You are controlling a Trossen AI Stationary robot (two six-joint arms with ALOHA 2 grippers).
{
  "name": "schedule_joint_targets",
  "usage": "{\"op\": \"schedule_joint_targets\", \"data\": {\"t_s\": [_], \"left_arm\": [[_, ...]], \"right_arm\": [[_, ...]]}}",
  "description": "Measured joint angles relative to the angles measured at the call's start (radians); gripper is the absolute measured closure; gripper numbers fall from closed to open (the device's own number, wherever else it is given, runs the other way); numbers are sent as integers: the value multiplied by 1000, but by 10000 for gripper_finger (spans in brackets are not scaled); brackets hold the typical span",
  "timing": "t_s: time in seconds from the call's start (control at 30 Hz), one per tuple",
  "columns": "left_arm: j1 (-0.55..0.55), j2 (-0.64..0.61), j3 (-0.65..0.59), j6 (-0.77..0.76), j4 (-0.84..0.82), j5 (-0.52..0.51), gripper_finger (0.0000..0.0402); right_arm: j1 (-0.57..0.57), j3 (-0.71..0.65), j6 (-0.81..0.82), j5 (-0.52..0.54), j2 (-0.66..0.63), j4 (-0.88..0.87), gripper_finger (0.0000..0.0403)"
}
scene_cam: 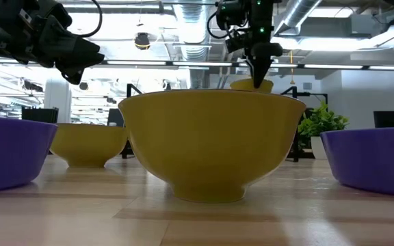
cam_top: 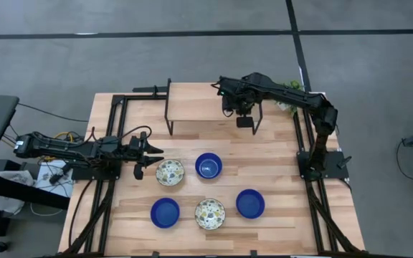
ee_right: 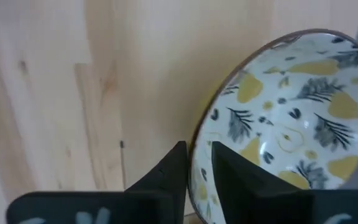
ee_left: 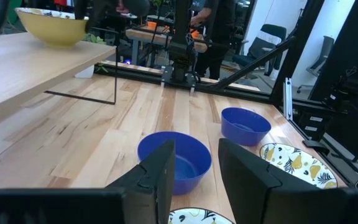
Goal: Pick & Place Mini bowls
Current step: Put the top right yellow patterned bowl on the shelf, then stack the bottom yellow patterned bowl on top of the other yellow patterned bowl on the shelf
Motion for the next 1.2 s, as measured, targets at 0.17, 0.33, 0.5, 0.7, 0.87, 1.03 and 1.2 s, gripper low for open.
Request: {"op": "schedule_joint_targets", "data": {"t_s": [0.17,0.33,0.5,0.7,0.87,1.03,1.2], "left_arm": [[0,0,0,0,0,0,279],[0,0,0,0,0,0,279],[0,0,0,0,0,0,279],[0,0,0,0,0,0,279],[0,0,0,0,0,0,279],[0,0,0,0,0,0,279],[0,3,0,0,0,0,279]], "right_arm": [[20,0,-4,-24,0,0,311],[45,0,-6,-12,0,-9,279],[82,0,5,48,0,-54,247],[127,47,8,87,-1,-109,227],[177,170,22,85,-2,-172,225],[250,291,52,17,-21,-184,225],[329,336,116,-141,-101,-179,225]]}}
